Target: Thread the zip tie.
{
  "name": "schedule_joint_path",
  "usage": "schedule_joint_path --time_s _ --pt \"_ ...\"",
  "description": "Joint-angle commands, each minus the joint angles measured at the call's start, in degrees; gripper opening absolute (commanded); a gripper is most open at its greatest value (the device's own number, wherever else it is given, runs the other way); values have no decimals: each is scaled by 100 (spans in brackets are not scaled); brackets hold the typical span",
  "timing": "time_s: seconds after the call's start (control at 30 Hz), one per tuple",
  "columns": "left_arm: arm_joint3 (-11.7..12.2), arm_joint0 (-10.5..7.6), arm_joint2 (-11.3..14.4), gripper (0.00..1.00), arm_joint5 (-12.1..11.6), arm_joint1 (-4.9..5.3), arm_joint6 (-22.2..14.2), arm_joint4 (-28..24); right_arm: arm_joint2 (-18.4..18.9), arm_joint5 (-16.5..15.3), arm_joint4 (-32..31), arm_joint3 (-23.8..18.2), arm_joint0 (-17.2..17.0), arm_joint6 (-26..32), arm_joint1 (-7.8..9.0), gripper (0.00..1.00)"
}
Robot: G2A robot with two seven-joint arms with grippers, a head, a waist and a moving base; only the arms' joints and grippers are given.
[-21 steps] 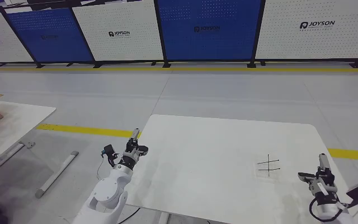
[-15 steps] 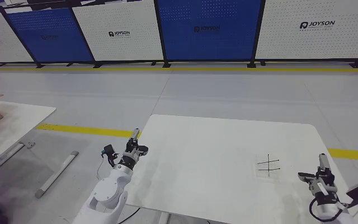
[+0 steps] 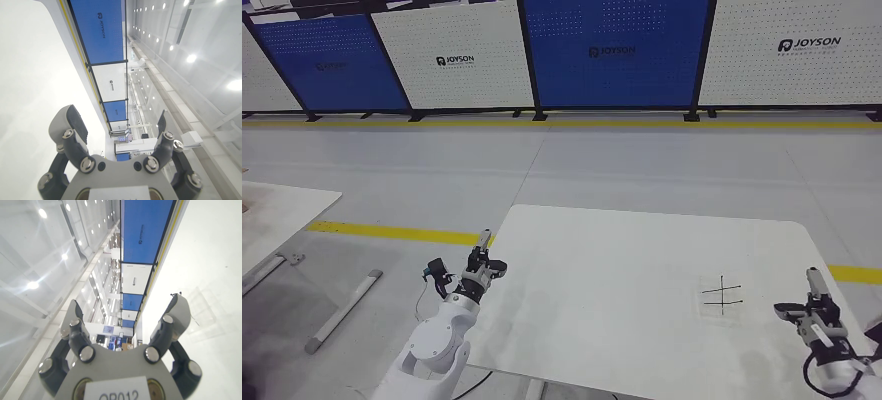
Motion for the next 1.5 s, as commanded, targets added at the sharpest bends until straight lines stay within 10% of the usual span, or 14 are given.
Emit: schedule_joint_path --time_s 0.0,0.23,0.8,1.07,1.3,1.47 --pt "0 0 0 100 0 0 0 0 92 95 -115 26 53 613 41 100" --pt "0 0 0 100 0 0 0 0 283 75 -458 400 373 2418 183 100" --pt "0 0 0 100 0 0 0 0 276 118 -566 378 410 2681 206 100" --pt "0 0 0 100 0 0 0 0 251 890 -1689 752 1402 4821 467 100" --pt "0 0 0 100 0 0 0 0 -484 1232 -2271 1540 2542 5666 542 100" --pt "0 0 0 100 0 0 0 0 -482 1250 -2136 1610 2613 5651 536 100"
